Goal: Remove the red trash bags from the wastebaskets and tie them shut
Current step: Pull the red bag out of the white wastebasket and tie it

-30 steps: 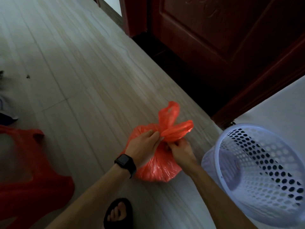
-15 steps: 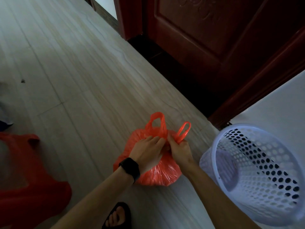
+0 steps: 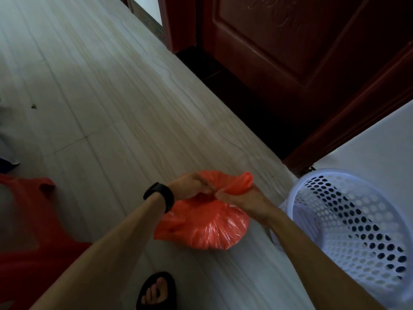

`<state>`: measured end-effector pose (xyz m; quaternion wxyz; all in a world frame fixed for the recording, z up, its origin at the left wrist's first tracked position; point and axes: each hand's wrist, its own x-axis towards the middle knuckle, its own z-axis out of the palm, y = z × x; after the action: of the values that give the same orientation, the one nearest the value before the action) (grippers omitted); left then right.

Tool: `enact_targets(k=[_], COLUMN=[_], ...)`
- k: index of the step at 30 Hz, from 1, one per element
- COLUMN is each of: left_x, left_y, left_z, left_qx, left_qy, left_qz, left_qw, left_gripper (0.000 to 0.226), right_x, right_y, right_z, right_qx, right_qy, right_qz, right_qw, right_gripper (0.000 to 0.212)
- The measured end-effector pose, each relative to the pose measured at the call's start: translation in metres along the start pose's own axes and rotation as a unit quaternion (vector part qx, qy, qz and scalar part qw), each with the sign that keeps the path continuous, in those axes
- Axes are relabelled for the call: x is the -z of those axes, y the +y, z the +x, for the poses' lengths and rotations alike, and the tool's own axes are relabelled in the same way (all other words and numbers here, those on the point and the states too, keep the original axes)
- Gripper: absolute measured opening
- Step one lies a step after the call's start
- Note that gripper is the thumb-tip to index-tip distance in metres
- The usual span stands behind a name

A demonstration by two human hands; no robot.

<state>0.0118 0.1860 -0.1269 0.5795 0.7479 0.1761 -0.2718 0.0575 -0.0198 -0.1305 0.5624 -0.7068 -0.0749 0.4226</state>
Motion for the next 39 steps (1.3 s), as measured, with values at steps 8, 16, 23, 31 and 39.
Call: enact_targets(k=[8, 16, 23, 31, 39], left_x=[-0.002, -0.006, -0.009, 0.007, -0.007], left_y=[0.003, -0.01, -0.017, -0.042, -0.018], left_z=[-0.004, -0.004, -0.006, -0.033, -0.037], left_qx=[0.014, -0.005, -0.068, -0.186, -0.18], left_qy=[-0.002, 0.016, 0.098, 0.191, 0.206], left_qz=[-0.06, -0.099, -0.039, 0.448, 0.212], left_qw=[0.998, 0.995, 0.992, 0.854, 0.938], left_gripper=[0.009, 0.015, 0.015, 0.022, 0.044], right_x=[-0.005, -0.033, -0.028, -0.003, -0.004], right_y=[0.018, 0.019, 0.008, 0.019, 0.001], right_z=[-0.001, 0.016, 0.013, -0.033, -0.03], right_qx=[0.208, 0.221, 0.131, -0.019, -0.007], right_qy=[0.17, 0.328, 0.292, 0.321, 0.282], right_qz=[-0.255, -0.182, -0.133, -0.008, 0.018], right_qw=[0.929, 0.9, 0.938, 0.947, 0.959], right_gripper=[0.018, 0.01, 0.013, 0.038, 0.03])
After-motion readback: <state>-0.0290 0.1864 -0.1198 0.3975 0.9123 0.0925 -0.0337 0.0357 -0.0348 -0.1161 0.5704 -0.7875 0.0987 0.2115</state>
